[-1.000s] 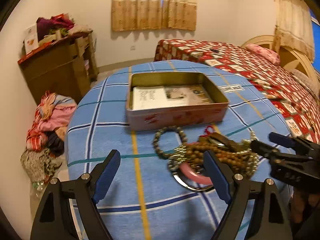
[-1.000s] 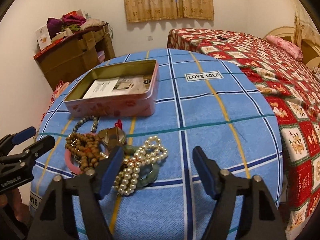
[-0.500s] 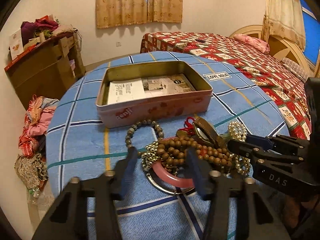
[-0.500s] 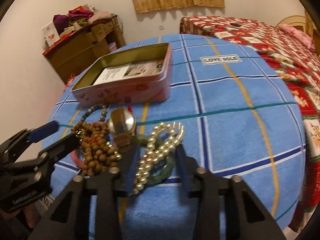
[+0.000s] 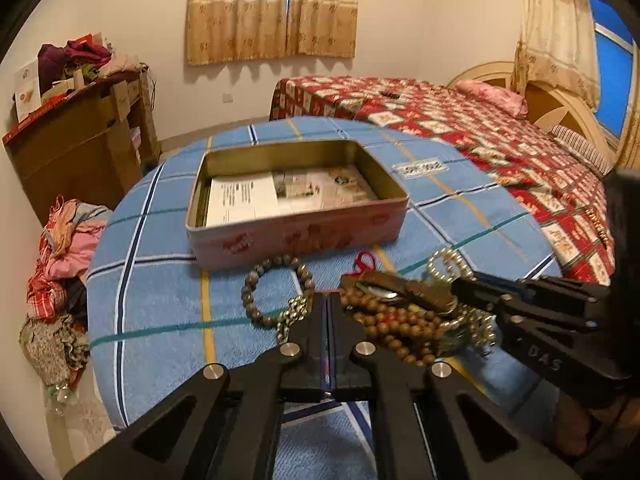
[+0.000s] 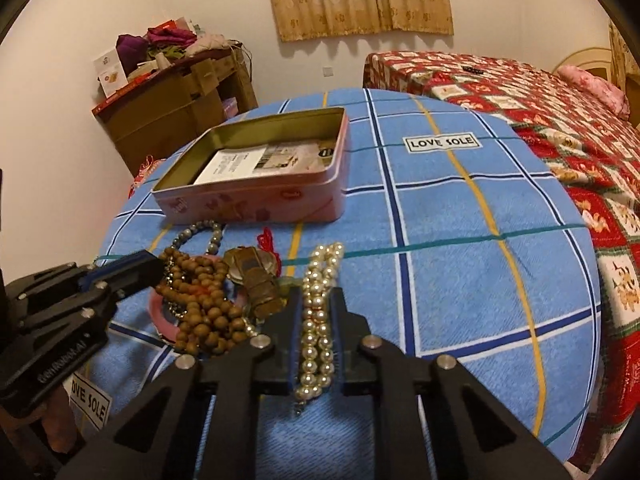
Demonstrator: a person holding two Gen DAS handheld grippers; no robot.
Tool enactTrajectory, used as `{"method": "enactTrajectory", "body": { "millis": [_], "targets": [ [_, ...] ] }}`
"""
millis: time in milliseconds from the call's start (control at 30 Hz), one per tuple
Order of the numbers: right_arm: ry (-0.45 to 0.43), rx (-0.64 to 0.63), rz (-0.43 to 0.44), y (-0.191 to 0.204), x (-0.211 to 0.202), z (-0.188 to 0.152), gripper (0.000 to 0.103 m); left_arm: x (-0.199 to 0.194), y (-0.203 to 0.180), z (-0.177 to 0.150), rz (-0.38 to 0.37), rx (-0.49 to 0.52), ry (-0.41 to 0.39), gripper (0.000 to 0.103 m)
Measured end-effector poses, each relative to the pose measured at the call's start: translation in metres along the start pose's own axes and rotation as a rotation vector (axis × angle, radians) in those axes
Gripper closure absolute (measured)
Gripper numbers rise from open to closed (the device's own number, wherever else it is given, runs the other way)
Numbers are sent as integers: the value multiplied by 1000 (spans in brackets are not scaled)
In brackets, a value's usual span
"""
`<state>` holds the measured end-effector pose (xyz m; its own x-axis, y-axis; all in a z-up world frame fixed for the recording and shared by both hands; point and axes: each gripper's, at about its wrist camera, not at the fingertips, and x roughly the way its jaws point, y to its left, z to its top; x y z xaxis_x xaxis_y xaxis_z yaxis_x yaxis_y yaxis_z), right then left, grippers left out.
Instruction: Organize jewelry
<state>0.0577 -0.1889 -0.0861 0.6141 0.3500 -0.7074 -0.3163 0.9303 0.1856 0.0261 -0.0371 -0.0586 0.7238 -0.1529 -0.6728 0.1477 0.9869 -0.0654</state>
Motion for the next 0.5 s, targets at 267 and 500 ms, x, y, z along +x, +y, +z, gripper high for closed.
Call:
{"method": "enactTrajectory", "body": {
  "millis": [267, 500],
  "targets": [
    [-31, -20, -13, 4, -6, 3, 88, -3, 0, 0, -23, 20, 9, 103],
    [-23, -20, -14, 4, -2, 2, 88, 6, -5, -3, 33, 14, 35, 34]
  ]
}}
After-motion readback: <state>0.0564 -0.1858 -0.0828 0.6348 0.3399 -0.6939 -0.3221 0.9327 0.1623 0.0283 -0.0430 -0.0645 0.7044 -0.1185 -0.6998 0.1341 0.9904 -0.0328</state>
